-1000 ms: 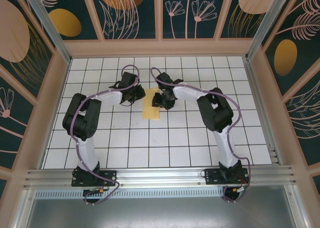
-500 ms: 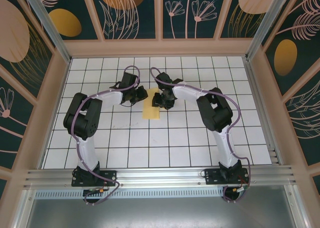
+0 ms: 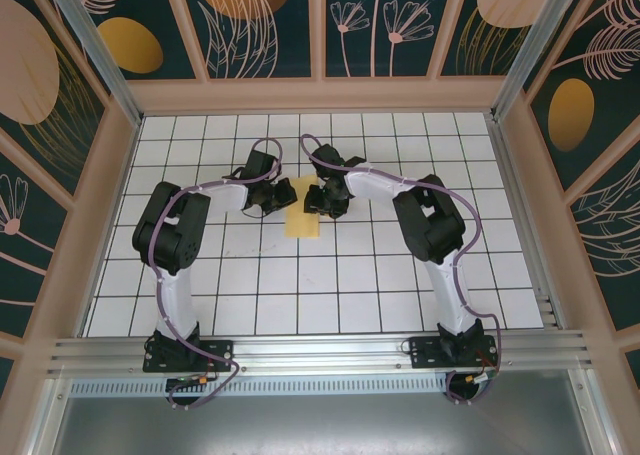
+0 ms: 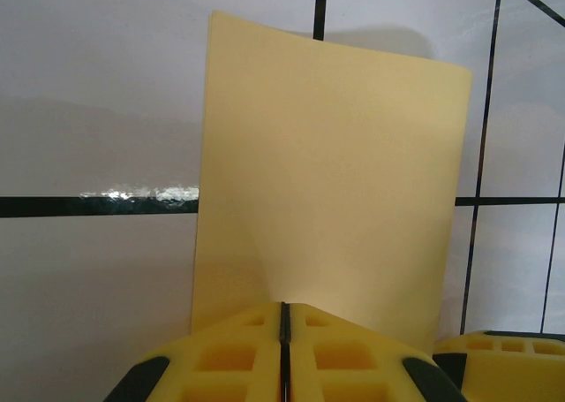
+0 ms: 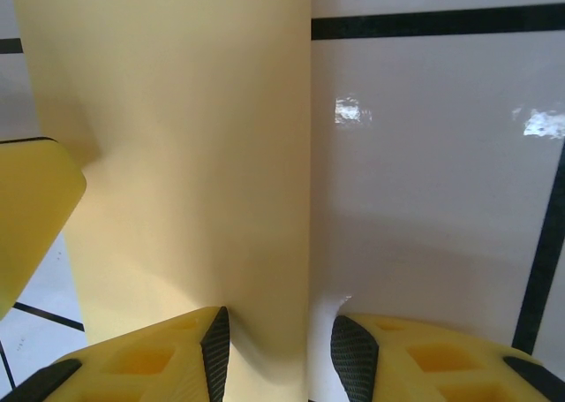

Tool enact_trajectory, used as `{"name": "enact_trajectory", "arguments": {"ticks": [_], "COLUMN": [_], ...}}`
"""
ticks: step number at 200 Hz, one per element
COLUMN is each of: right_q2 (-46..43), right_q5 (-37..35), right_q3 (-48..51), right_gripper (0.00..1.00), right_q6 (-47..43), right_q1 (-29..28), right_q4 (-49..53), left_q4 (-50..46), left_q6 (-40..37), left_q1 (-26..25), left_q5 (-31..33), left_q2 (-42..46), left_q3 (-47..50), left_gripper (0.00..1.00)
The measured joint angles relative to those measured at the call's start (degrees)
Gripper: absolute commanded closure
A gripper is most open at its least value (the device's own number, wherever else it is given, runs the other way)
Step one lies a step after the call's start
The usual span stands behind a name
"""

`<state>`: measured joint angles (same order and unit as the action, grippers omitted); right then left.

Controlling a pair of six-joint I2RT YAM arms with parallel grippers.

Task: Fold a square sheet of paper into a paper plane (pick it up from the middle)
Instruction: Hold the square sheet of paper at the center of the table.

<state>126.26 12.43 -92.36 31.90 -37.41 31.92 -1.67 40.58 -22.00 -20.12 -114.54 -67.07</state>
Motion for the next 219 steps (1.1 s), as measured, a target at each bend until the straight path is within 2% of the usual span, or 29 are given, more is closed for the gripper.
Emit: {"name": "enact_trajectory", "arguments": {"ticks": [81, 219], "right_q2": [0.66, 0.7], "right_q5": [-0.15, -0.42], "right_q3": [-1.03, -0.96], "right_gripper": [0.55, 0.58], "right_q6": [0.2, -0.02], "right_q1": [-0.09, -0.09], "right_q4": [1.11, 1.25], "left_q4": [0.07, 0.28], "left_q6": [0.0, -0.02], "left_q1": [0.0, 0.0], "left_q5": [-0.5, -0.44], "left_q2": [0.0, 0.07], "left_q3": [0.02, 0.44], "left_gripper": [0.89, 0.89]}}
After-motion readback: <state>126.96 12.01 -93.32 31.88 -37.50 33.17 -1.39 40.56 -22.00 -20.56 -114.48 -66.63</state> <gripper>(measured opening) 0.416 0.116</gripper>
